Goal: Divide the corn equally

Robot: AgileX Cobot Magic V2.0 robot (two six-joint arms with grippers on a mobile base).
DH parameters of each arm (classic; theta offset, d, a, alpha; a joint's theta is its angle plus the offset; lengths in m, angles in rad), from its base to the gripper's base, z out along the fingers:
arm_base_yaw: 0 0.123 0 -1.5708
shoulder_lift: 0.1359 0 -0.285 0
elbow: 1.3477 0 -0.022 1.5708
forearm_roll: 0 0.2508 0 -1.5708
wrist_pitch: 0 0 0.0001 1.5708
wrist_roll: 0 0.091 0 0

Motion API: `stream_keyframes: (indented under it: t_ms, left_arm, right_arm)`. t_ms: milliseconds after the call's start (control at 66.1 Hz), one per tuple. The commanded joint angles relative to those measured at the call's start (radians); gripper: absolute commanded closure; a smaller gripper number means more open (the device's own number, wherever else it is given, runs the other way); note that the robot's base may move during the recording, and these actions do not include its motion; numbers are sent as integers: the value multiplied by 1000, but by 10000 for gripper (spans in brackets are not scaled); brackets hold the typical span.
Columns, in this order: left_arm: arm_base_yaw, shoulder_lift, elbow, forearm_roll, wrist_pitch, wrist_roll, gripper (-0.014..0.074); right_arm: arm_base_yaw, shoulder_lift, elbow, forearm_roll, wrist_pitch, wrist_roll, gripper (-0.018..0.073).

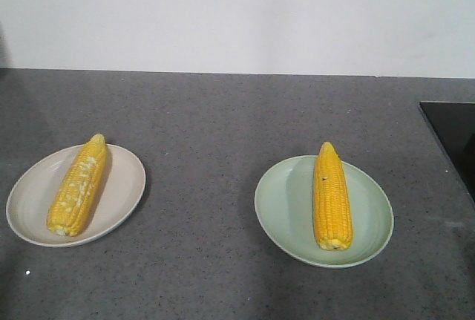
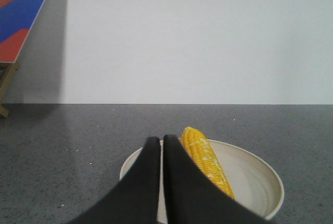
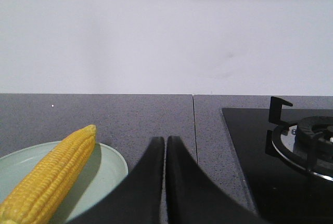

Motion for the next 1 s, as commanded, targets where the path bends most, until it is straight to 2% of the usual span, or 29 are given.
stream_keyframes:
  t_ms: [0,91,575,984]
  left_arm:
    - [3,-15,13,-2,-65,-8,603]
    - [3,-15,13,-2,-65,-8,603]
    - [3,-15,13,-2,-65,-8,603]
    - [3,-15,13,-2,-65,-8,603]
  right_arm:
    - [-3,-26,34,-55,-146,70,568]
    - [-3,-56,83,-49,-187,71,568]
    - [-3,-55,81,-50,-65,41,566]
    - [-3,-53,80,-50,-71,41,566]
